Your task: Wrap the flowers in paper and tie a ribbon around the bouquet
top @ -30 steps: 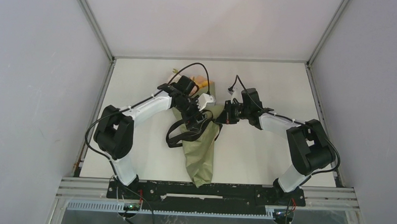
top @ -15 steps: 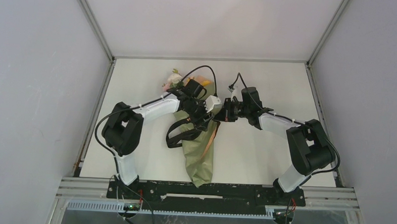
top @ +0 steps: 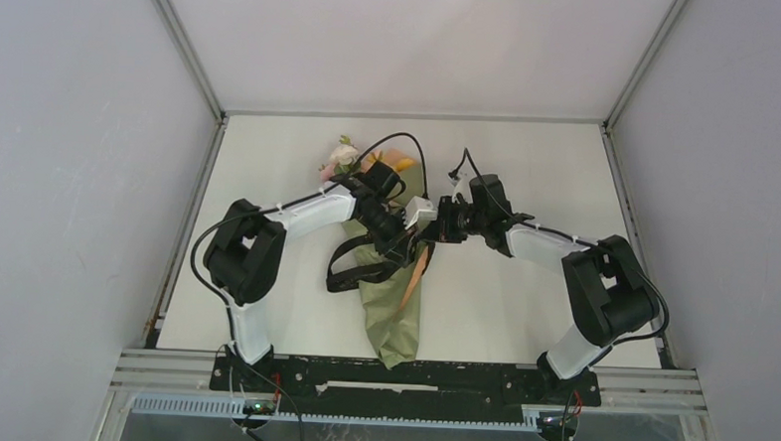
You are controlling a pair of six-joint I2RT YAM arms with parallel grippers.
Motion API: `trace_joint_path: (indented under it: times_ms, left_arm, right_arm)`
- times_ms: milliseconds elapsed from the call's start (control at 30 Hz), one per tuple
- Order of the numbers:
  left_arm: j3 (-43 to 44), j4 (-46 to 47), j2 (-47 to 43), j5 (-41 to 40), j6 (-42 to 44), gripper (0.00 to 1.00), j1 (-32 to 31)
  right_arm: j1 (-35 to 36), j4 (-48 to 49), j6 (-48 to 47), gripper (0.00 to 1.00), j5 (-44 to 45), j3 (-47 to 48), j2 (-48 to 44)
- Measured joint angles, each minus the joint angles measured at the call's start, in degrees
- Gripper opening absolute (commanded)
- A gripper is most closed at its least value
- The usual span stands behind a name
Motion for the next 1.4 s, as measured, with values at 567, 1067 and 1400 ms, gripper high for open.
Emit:
trace_joint_path:
  times_ms: [567, 1067, 1400]
  left_arm:
    - [2.23, -2.82, 0.00, 9.92, -6.10, 0.00, 3.30]
    - [2.08, -0.96, 0.00, 11.89, -7.41, 0.00, 6.64]
    - [0.83, -1.14, 0.00, 11.89, -6.27, 0.00, 7.56]
  right_arm:
    - [3.21, -2.32, 20.90, 0.21, 8.85, -8.66, -22.97]
    - [10.97, 8.13, 35.21, 0.18, 8.04, -11.21, -8.17]
    - [7.30, 8.61, 34.67, 0.43, 9.14, -11.30, -6.51]
